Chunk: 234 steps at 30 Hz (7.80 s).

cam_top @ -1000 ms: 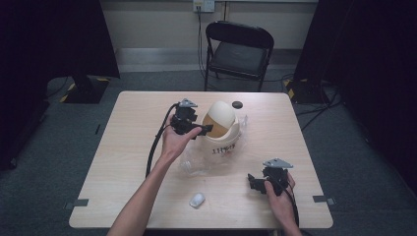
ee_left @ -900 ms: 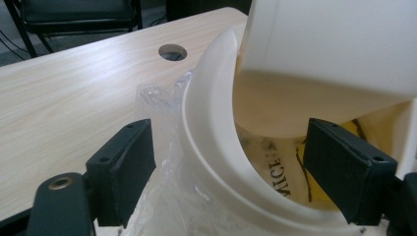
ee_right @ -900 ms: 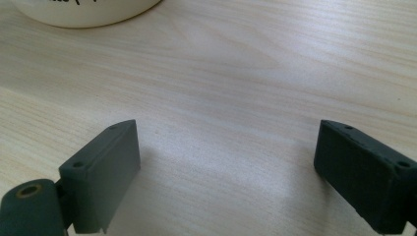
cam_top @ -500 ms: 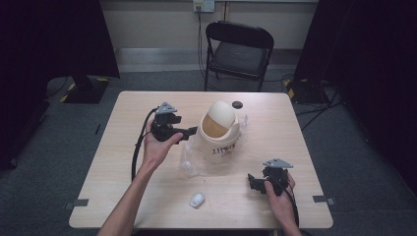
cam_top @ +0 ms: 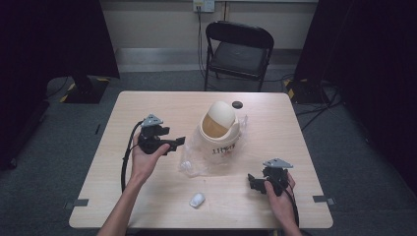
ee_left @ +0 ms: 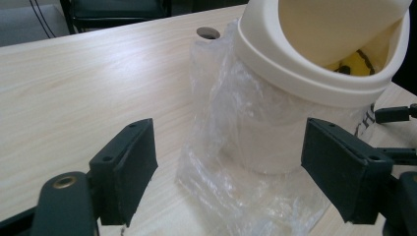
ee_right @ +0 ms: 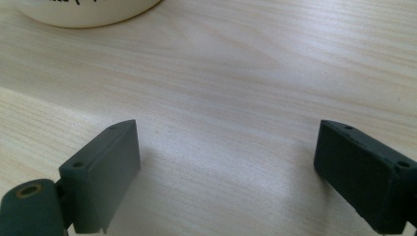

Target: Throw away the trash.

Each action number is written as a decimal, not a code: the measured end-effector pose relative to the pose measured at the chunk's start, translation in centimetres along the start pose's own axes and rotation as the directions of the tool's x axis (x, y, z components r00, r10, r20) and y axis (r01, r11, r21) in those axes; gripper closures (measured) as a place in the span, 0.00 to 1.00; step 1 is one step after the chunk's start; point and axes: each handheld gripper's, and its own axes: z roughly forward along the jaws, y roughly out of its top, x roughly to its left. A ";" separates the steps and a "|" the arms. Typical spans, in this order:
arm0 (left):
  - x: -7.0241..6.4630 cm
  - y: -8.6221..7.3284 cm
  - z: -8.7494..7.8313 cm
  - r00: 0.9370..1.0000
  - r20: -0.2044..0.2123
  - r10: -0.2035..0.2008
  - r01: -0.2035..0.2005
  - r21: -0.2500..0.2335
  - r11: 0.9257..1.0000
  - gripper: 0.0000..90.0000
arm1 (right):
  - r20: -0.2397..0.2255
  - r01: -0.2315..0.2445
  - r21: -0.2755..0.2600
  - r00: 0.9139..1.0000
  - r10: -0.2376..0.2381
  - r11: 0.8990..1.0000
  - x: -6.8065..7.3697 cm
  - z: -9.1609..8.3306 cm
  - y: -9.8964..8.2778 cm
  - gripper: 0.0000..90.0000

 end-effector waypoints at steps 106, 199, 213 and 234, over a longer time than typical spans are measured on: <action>-4.2 -3.4 -2.9 0.987 0.147 0.059 -0.055 -0.035 0.998 0.72 | -0.006 0.003 0.001 1.000 -0.003 1.000 -0.1 0.0 0.0 0.10; -6.7 7.4 9.4 0.973 0.145 0.180 -0.202 0.159 0.966 0.62 | -0.008 0.006 0.001 1.000 -0.006 1.000 -0.1 0.0 0.0 0.11; -6.5 7.6 7.4 0.971 0.151 0.185 -0.200 0.088 0.976 0.59 | -0.008 0.006 0.001 1.000 -0.006 1.000 -0.1 0.0 0.0 0.10; -3.7 5.1 1.6 0.985 0.112 0.135 -0.134 -0.015 0.991 0.48 | -0.008 0.006 0.001 1.000 -0.006 1.000 -0.1 0.0 0.0 0.10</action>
